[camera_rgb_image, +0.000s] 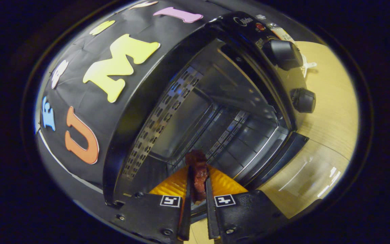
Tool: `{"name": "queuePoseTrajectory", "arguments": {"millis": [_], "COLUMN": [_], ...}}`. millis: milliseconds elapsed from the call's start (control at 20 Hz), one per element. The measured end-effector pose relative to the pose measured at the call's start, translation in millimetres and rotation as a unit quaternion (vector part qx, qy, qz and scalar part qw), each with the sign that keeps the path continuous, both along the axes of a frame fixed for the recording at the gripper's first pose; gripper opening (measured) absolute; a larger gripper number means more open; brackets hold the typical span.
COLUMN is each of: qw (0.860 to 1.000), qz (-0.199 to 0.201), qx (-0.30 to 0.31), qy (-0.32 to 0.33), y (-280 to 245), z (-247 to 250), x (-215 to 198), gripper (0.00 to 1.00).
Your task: Open the toaster oven, put the food inside, and close the toaster oven door.
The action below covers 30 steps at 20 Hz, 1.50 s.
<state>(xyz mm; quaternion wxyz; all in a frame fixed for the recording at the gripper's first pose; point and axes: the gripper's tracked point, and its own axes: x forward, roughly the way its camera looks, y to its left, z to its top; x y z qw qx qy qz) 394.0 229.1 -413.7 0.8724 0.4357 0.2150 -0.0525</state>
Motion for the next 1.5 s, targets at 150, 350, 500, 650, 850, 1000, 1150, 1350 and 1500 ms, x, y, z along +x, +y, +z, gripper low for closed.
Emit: {"name": "queuePoseTrajectory", "arguments": {"millis": [150,350,500,650,850,1000,1150,1350,1500], "qw": [0.999,0.99,0.967,0.96,0.949,0.938,0.931,0.913,0.9], "qz": [0.013,0.041,0.059,0.078,0.102,0.13,0.16,0.2,0.225], "qx": [-0.046,-0.136,-0.243,-0.269,-0.297,-0.321,-0.328,-0.354,-0.371], "qy": [0.013,0.018,0.039,0.019,0.023,0.021,0.021,0.017,0.023], "y": [-5.4,-8.4,-22.1,-24.2,-28.1,-26.3,-21.3,-24.1,-33.7], "z": [-3.7,1.9,1.9,10.1,17.6,29.5,41.6,55.4,56.6], "x": [-2.8,-7.3,-16.0,-22.2,-41.8,-66.3,-97.0,-140.5,-176.1], "gripper": [0.39,0.66,1.0,1.0,1.0,1.0,1.0,0.99,1.0]}}
